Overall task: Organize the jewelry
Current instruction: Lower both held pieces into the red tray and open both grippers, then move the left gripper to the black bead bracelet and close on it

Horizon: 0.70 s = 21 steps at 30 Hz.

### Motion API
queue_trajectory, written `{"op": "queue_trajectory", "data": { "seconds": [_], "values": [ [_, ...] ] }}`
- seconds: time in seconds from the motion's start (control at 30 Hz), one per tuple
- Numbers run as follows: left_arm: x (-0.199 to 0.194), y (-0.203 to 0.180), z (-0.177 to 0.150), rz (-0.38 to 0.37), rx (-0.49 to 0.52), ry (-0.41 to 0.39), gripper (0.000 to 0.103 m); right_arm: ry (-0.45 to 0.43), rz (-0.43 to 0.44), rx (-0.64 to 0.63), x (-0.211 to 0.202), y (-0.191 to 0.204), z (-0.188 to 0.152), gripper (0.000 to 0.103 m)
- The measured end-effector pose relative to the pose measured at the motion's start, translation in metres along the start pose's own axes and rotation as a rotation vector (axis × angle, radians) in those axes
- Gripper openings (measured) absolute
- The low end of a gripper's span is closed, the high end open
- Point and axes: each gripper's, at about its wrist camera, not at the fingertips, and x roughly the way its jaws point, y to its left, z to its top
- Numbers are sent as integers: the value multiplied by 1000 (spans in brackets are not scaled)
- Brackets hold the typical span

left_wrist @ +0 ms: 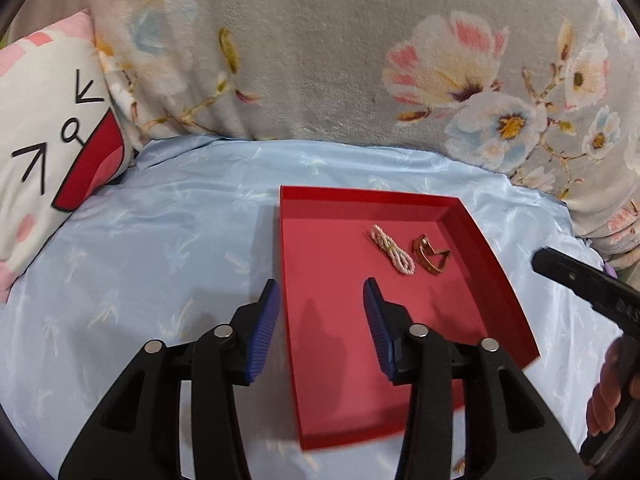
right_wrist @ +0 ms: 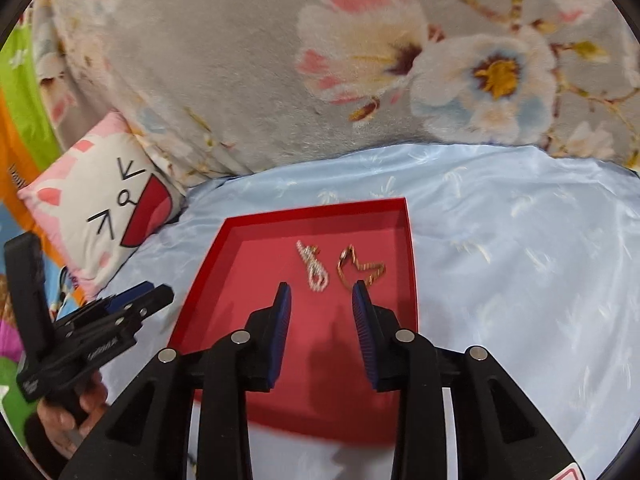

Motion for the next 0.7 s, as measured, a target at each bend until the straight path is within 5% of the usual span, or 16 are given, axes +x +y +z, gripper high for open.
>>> {"op": "queue_trajectory", "data": {
  "seconds": [0.33, 0.7],
  "values": [
    [-73, -12, -86, 43, 60, 4, 61, 23, -76, -43, -77, 31, -122, 36],
    [-88, 3, -165, 69, 10, 116, 62, 105, -126, -53, -98, 48, -212, 36]
  ]
}}
